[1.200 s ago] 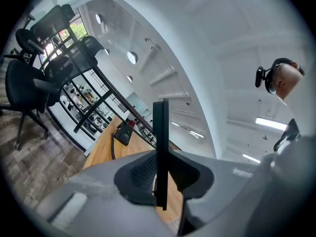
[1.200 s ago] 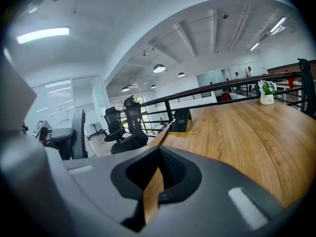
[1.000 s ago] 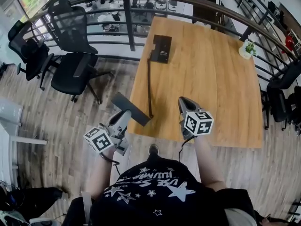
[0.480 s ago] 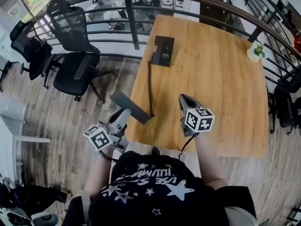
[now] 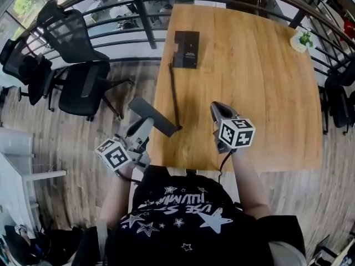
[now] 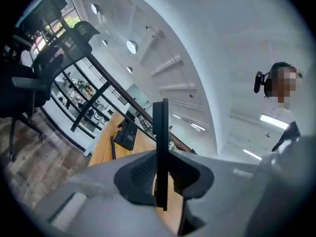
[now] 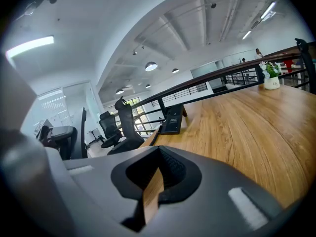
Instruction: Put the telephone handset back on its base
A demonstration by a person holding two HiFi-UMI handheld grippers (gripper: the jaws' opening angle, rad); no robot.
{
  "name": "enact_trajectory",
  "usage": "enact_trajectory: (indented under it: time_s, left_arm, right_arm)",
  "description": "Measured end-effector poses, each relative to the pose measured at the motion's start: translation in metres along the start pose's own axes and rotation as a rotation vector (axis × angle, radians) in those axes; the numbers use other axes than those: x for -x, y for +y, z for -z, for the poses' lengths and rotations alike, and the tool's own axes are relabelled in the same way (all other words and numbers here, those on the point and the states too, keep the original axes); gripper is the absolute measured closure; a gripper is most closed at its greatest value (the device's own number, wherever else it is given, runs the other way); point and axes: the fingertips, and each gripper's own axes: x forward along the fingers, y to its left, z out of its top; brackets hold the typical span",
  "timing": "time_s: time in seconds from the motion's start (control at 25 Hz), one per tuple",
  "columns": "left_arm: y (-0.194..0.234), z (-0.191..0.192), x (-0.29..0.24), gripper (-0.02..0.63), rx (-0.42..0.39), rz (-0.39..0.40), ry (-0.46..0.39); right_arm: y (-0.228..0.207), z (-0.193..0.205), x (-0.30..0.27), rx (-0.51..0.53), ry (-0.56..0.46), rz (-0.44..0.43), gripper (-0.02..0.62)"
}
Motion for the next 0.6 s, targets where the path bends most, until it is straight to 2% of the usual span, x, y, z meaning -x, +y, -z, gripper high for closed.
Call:
enact_trajectory:
  time_s: [0.6]
  left_arm:
    - [0.068, -0.062, -0.072, 0.531, 0.015, 0.226, 0.197]
  right_arm:
    - [0.004, -0.007, -0.026, -0.113, -0.064, 0.261, 0.595]
